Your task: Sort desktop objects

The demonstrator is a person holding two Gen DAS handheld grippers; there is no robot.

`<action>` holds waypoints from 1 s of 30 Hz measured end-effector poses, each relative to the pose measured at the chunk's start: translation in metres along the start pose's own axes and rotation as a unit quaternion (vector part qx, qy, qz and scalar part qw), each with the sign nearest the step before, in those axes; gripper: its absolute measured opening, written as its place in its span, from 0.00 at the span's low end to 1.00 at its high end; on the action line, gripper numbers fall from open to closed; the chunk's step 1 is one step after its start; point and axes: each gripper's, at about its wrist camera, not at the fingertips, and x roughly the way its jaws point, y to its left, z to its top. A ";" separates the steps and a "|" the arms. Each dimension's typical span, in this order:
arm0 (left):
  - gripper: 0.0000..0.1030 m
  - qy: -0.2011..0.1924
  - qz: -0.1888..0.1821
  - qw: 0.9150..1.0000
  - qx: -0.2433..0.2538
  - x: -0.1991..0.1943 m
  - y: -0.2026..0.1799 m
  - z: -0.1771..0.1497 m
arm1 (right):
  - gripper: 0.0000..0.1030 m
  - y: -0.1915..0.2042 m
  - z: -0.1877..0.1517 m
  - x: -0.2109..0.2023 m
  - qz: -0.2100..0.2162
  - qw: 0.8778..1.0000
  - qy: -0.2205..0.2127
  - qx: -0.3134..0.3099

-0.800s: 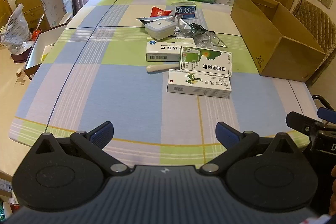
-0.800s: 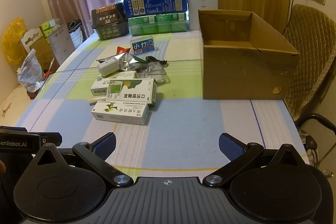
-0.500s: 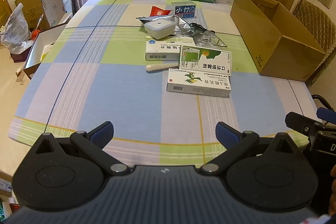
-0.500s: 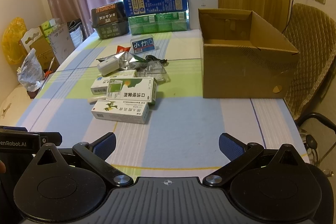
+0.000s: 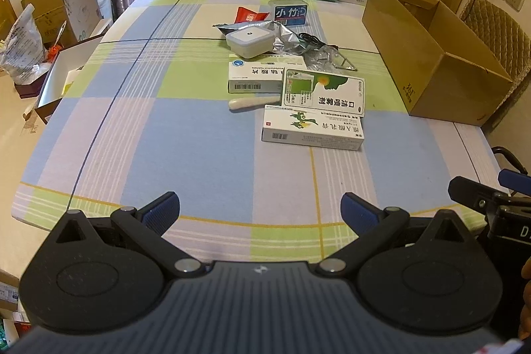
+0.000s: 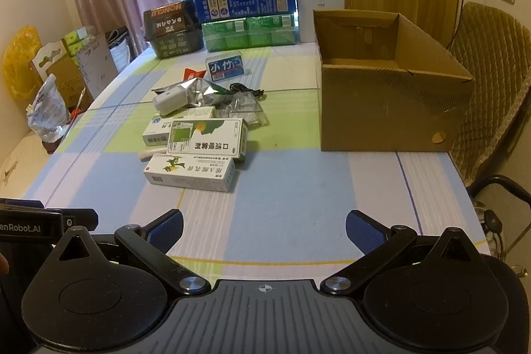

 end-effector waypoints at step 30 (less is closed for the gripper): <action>0.99 -0.038 -0.115 0.962 0.244 0.019 -0.003 0.045 | 0.98 -0.006 0.023 0.018 0.039 0.995 -0.017 -0.091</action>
